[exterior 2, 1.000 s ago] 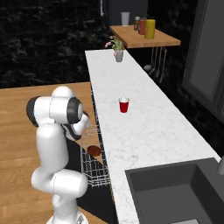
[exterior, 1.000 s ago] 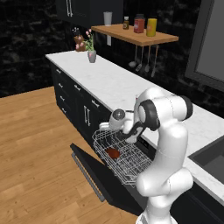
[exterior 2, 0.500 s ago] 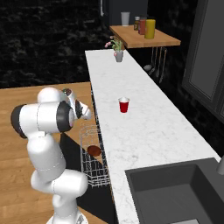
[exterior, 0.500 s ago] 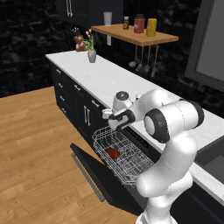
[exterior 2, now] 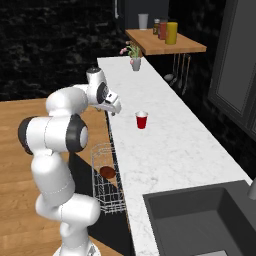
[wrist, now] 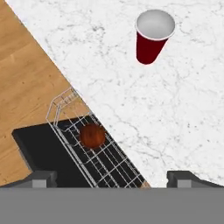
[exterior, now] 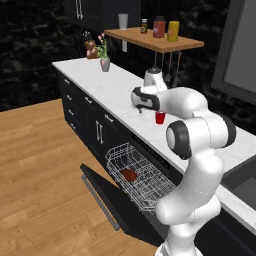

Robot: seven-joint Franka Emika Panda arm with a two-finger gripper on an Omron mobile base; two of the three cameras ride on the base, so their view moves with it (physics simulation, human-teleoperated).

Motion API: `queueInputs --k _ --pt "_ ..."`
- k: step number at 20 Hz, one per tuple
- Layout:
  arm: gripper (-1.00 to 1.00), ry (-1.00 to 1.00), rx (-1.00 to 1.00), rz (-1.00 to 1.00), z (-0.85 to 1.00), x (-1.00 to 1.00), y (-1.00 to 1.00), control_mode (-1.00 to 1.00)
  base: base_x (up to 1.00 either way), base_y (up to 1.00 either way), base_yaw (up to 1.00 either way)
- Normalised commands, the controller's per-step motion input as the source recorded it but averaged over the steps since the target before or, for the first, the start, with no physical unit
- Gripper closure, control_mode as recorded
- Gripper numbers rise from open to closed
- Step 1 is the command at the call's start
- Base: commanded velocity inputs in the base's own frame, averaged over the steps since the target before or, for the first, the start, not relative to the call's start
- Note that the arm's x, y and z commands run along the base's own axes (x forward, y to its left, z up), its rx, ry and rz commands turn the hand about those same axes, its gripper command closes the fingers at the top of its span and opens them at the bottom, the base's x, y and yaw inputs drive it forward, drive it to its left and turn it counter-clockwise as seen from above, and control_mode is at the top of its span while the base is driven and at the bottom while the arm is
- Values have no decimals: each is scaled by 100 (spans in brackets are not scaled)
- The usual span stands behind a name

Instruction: Pick up the cup and bowl from the counter, place them in the dishwasher, and close the dishwasher door.

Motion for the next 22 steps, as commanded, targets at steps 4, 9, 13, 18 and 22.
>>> queueInputs --k 4,9,13,18,22 --pt "-100 0 -4 -4 2 11 -97 -100 0 0 0" --pt "-100 -1 0 -1 -15 14 -89 -100 0 0 0" --pt "-100 -10 0 0 -36 36 -56 -100 0 0 0" --pt "-100 -4 0 0 -31 67 -30 -100 0 0 0" --pt "-100 0 3 0 -24 71 -6 -100 0 0 0"
